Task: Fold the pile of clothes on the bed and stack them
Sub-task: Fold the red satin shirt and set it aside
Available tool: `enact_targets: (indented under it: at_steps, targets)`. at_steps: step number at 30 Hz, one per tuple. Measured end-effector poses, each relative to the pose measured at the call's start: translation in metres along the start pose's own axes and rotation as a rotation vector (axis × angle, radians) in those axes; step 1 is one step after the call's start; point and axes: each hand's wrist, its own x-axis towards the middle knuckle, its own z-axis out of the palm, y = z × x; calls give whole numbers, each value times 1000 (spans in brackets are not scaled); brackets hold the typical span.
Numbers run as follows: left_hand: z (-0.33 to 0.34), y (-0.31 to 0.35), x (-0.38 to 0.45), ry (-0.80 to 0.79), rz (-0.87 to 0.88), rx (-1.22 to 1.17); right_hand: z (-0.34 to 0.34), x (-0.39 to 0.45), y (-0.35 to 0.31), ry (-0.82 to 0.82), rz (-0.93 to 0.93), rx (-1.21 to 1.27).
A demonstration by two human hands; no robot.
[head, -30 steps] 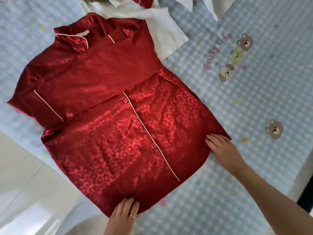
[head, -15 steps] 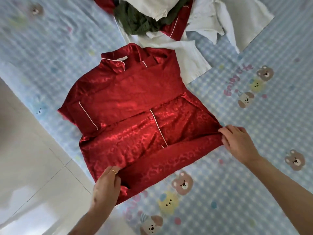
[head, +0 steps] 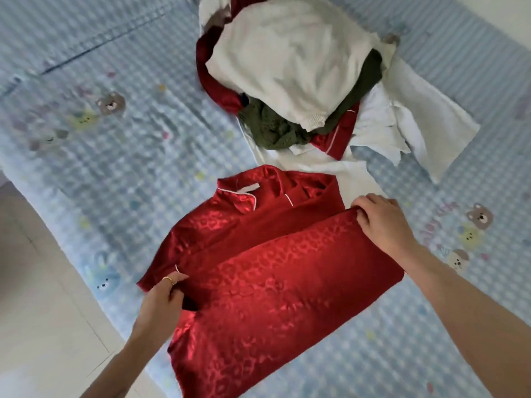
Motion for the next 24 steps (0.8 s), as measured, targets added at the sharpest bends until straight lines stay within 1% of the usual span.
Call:
enact_targets:
  at_steps: [2,4,7,9,10,13,15,18,20,22,24]
  targets:
    - [-11,-4,26,10,-9,23,10,37,-13,-44,43,32]
    - [-23,-10,47,-35,-42,45,24,71,-25,-94,94,61]
    - [-35,-23,58,-267,-35,184,41,100,-34,-199,140,74]
    - [-42,-28,61,-365,-38,200,47,111,-34,-234,160,80]
    - [-47,-30,64,-366,-53,156,48,116,-33,-223,172,85]
    - [-61,-35,82,-271,-99,12,50,128,-29,-168,204,104]
    - [-70,-37,95,-260,-120,-39,55,137,-30,-166,228,129]
    - [-75,-33,102,-313,-125,-41,63,142,-33,-192,306,203]
    - [-73,-35,103,-324,-84,63,69,141,-33,-197,334,216]
    - [-74,-38,104,-204,-63,123,69,142,-30,-136,371,200]
    - [-77,-34,104,-39,-65,208,61,141,-31,18,484,223]
